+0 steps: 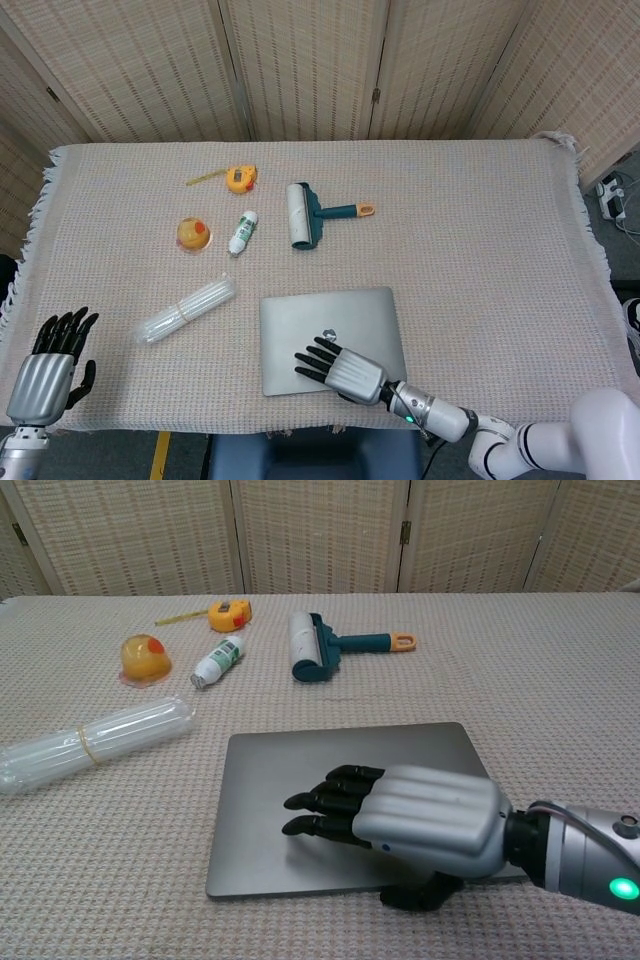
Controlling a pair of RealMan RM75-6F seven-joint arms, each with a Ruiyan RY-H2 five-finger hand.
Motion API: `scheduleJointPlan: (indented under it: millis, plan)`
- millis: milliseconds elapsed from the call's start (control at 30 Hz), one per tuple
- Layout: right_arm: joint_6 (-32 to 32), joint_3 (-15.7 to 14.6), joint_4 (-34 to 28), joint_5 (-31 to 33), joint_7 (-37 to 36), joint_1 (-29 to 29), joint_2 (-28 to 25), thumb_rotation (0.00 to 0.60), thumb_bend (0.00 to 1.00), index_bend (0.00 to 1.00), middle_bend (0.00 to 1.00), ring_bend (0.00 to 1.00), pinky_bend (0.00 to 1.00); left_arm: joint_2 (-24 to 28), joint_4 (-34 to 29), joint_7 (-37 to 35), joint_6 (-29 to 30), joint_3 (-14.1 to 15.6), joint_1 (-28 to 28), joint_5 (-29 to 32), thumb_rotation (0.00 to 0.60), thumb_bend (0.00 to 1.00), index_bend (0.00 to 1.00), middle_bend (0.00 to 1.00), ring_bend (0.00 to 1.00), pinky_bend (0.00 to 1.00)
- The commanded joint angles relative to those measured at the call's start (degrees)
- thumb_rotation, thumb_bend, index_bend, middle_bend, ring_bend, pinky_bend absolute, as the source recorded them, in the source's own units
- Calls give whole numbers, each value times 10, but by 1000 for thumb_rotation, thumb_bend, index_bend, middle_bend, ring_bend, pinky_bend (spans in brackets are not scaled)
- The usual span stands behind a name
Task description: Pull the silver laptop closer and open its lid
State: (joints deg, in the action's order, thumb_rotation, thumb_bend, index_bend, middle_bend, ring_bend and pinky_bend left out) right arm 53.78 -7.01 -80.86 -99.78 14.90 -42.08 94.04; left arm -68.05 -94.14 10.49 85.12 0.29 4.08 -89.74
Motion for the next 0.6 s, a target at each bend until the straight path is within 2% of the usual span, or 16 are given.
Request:
scheduleJointPlan:
  millis: [33,167,300,467,600]
  plan:
    - [0,6,-2,3,17,1,4,600,508,0,0,0,0,-17,43,-48,-8,9,18,-41,600,646,118,74,88,0]
    - [0,17,-10,12,51,5,8,600,571,0,0,0,0,-39,93,-85,-7,22,35,-86,600,646,153,124,133,0]
    - [-4,28,-24,27,89,8,7,600,576,0,0,0,0,-63,138,-118,0,35,49,-128,600,646,223,185,185,9]
    - [-10,42,-46,51,146,14,7,600,578,0,0,0,0,-93,186,-146,3,55,67,-173,600,647,257,243,238,66]
    - [-9,53,-59,67,193,19,9,600,601,0,0,0,0,-116,219,-169,15,69,77,-202,600,647,324,311,298,159]
